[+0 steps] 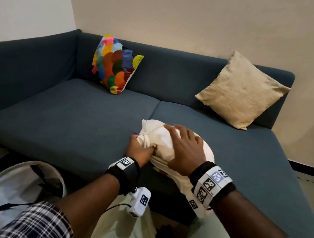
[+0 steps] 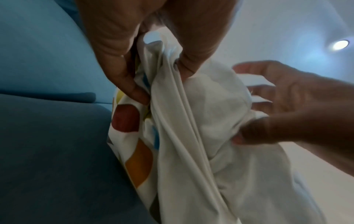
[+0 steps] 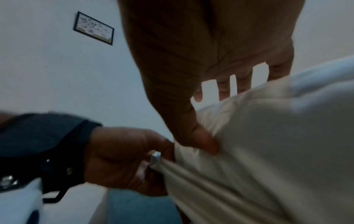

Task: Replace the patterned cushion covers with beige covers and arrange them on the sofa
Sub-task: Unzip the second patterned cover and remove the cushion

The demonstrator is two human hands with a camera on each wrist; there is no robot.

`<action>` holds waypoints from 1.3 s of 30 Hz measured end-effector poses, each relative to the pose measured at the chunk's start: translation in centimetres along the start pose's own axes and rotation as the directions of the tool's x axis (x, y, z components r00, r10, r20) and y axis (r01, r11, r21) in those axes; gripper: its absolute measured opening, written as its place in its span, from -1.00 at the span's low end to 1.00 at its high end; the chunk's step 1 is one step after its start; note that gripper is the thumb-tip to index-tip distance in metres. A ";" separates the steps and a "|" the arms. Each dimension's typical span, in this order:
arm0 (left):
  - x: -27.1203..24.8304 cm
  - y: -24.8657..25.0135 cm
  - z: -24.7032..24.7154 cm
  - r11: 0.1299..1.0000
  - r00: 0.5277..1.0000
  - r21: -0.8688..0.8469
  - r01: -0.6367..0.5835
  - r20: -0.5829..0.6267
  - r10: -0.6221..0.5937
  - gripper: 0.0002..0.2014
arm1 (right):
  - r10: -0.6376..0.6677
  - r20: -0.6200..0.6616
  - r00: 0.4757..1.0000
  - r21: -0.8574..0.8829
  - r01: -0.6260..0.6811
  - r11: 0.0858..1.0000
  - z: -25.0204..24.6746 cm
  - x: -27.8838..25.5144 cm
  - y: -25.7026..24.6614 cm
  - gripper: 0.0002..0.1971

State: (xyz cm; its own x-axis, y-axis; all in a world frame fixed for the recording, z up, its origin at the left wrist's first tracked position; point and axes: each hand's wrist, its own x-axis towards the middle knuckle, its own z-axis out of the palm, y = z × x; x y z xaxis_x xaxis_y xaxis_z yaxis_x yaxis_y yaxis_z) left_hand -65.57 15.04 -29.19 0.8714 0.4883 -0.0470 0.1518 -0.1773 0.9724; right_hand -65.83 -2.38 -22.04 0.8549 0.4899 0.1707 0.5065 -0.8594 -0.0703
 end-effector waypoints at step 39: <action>1.4 3.1 -3.3 0.824 0.986 -0.561 0.080 -0.077 -0.148 -0.39 | 0.143 -0.364 0.920 0.787 0.221 0.577 -3.0 0.6 8.7 -0.62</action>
State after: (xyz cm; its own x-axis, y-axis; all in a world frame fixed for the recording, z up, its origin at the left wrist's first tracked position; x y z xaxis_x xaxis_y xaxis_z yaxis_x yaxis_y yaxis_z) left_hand -65.39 18.05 -25.47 0.8009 0.5735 -0.1722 -0.0675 0.3722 0.9257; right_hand -61.21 -10.03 -19.57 0.8185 0.2745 0.5048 0.5696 -0.2717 -0.7757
